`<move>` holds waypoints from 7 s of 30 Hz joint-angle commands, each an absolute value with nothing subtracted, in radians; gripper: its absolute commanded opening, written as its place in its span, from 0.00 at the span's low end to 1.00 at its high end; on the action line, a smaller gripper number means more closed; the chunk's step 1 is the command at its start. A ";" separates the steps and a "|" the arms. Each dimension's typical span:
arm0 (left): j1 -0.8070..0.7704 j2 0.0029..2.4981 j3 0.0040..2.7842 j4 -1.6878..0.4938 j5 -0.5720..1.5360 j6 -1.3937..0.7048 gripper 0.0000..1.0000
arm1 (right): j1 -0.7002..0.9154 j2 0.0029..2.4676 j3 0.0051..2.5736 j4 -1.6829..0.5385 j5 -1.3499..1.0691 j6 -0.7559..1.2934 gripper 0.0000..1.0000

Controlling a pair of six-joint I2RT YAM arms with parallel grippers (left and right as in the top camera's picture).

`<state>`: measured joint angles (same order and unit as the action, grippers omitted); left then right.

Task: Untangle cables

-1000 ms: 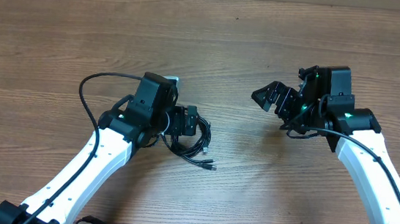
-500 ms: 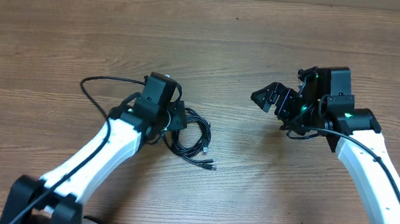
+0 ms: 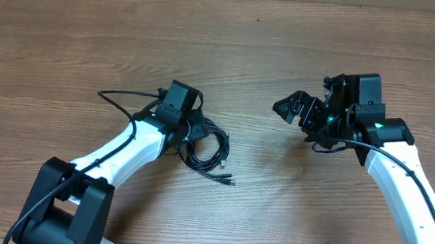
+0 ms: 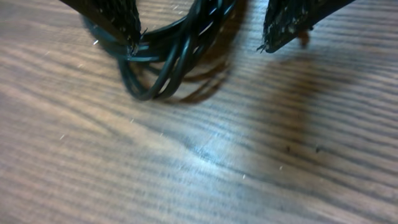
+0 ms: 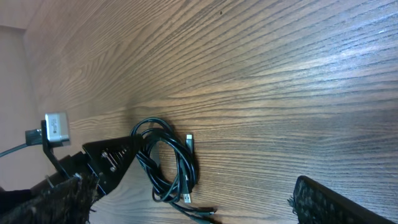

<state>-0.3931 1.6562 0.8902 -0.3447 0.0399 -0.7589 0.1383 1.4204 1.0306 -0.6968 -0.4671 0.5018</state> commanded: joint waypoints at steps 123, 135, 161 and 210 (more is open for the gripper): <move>-0.409 1.594 1.036 -0.352 0.262 -0.962 0.71 | 0.399 1.553 1.097 -0.980 0.094 0.990 0.93; -0.432 1.868 1.036 -0.145 0.470 -1.213 0.54 | 0.391 1.550 1.097 -0.965 0.042 0.934 0.93; -0.422 1.736 1.037 -0.095 0.493 -0.710 0.04 | 0.391 1.550 1.097 -0.982 -0.065 0.813 1.00; -0.419 1.397 1.037 -0.721 0.060 -1.054 0.04 | 0.391 1.550 1.097 -0.971 -0.065 0.813 1.00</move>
